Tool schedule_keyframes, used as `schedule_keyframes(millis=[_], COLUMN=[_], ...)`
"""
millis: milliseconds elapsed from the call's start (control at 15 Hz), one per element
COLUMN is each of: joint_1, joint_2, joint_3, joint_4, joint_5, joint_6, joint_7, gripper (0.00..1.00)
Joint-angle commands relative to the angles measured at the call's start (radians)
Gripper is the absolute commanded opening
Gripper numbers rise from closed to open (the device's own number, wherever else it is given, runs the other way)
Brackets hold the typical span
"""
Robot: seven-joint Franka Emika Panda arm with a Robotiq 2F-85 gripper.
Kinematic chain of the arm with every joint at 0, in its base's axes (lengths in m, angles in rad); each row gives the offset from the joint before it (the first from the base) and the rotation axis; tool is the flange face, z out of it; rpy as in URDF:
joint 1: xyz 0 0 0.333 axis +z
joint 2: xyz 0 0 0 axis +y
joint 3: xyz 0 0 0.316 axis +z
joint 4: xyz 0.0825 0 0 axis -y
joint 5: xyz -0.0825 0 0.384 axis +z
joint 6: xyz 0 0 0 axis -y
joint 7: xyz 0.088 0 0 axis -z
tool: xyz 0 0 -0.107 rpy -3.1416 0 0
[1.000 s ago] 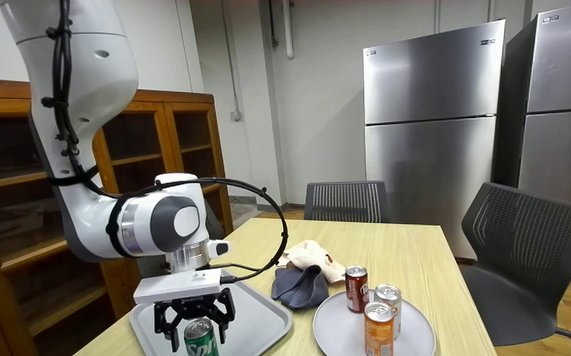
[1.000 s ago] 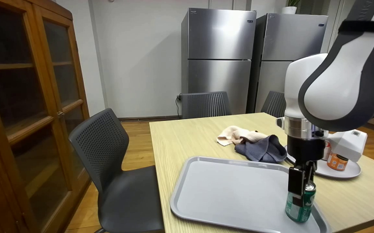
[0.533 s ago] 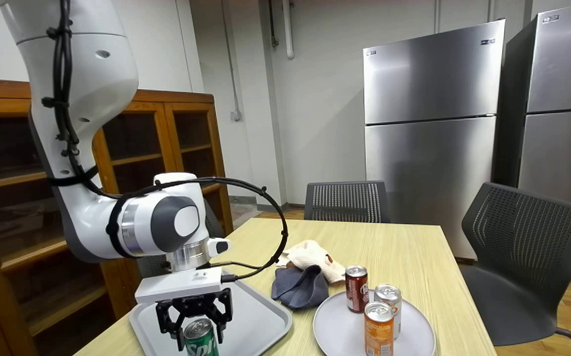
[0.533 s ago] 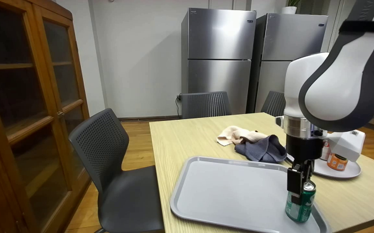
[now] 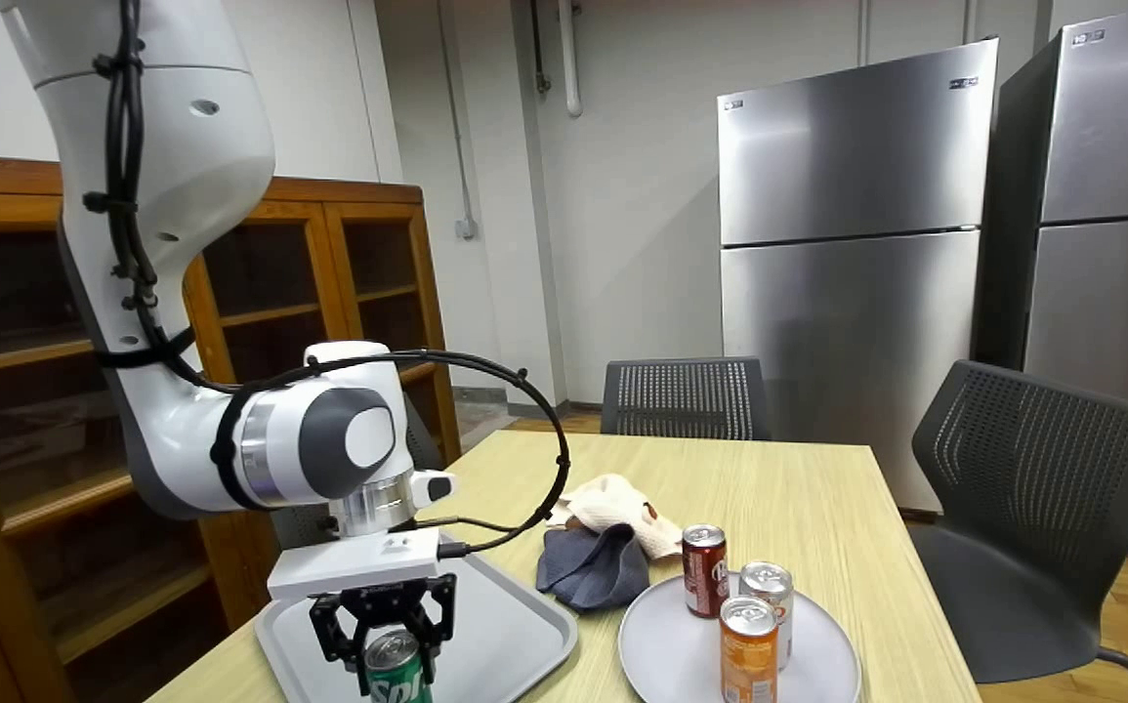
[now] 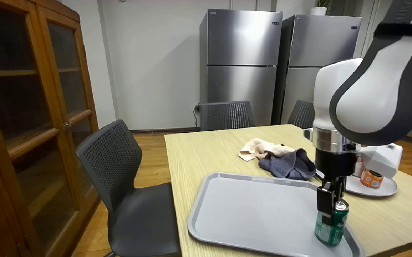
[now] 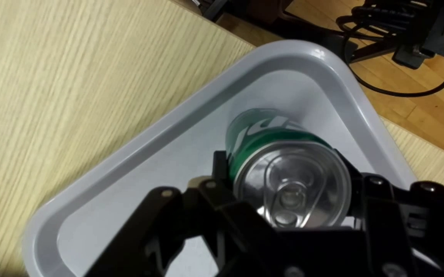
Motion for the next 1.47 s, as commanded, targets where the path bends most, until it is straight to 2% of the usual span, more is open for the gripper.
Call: schedule_keyframes(millis=[0,200,467,600,1000,1400], joint_1=[-0.052,-0.081,-0.145,-0.154,-0.172,-0.210], joint_2=[-0.029,-0.052,-0.056,-0.059,-0.008,0.072], joint_3=[0.026,-0.013,-0.033,-0.047,-0.071,-0.097], joint_4=[0.005,0.028,0.093,0.139,0.275,0.393], joint_5=[0.054,0.062,0.119,0.122,0.141,0.214], joint_6=[-0.040,-0.085,-0.145,-0.176,-0.209,-0.219], joint_7=[-0.039,-0.020,-0.043,-0.031,-0.014,0.030], gripper=[0.38,0.38,0.38,0.38,0.38,0.38])
